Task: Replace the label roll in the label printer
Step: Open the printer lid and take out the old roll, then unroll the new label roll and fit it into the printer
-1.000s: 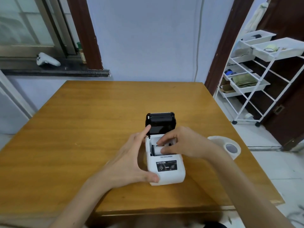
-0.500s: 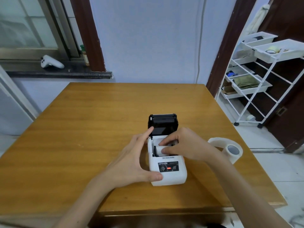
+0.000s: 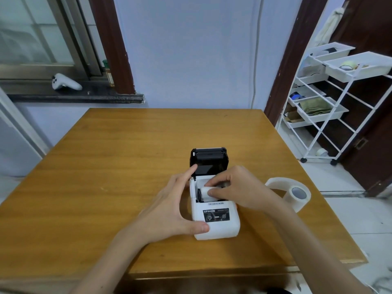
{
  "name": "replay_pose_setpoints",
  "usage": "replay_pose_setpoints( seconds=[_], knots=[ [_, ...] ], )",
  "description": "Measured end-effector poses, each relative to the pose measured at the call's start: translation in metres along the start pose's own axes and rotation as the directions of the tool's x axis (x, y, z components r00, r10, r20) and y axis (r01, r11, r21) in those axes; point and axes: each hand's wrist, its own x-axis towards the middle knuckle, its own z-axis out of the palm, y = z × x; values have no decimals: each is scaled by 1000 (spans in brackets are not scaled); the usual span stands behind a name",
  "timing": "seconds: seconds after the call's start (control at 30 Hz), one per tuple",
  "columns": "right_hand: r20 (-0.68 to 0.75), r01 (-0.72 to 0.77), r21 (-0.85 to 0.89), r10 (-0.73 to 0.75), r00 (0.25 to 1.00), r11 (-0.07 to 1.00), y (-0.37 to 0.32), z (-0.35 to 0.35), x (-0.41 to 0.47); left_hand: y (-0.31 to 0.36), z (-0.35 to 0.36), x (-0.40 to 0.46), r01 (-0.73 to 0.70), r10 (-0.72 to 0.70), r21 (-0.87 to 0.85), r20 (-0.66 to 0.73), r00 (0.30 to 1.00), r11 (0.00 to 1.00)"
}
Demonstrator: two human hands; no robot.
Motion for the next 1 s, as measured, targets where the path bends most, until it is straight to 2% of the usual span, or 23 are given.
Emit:
replay_pose_setpoints(
  seconds=[0.17,0.37,0.5,0.6,0.77,0.87,0.93,1.0],
  knots=[
    [-35,-9,310,21,999,951,-1,-5,-9,0,0,0,0,0,-19,2,1000,1000],
    [-184,98,404,-23,983,910,-5,-7,-19,-1,1,1,-9,9,-31,-4,1000,999],
    [-307,113,442,32,951,890,0,-18,-32,-1,1,1,-17,17,-30,-10,1000,999],
    [-344,55,341,71,936,938,7,-35,-43,0,2,0,-21,21,-41,-17,1000,999],
    [-357,-88,11,86,930,996,15,-69,-39,0,3,0,-24,23,-45,-22,999,999],
    [-268,-182,-208,122,956,961,25,-75,-17,-1,3,0,-27,26,-45,-21,999,999],
    [-165,-224,-401,170,972,888,33,-73,-2,-1,2,0,-27,26,-43,-15,1000,999],
    [-106,-239,-483,215,971,842,37,-70,8,-2,2,0,-24,23,-38,-15,1000,999]
  ],
)
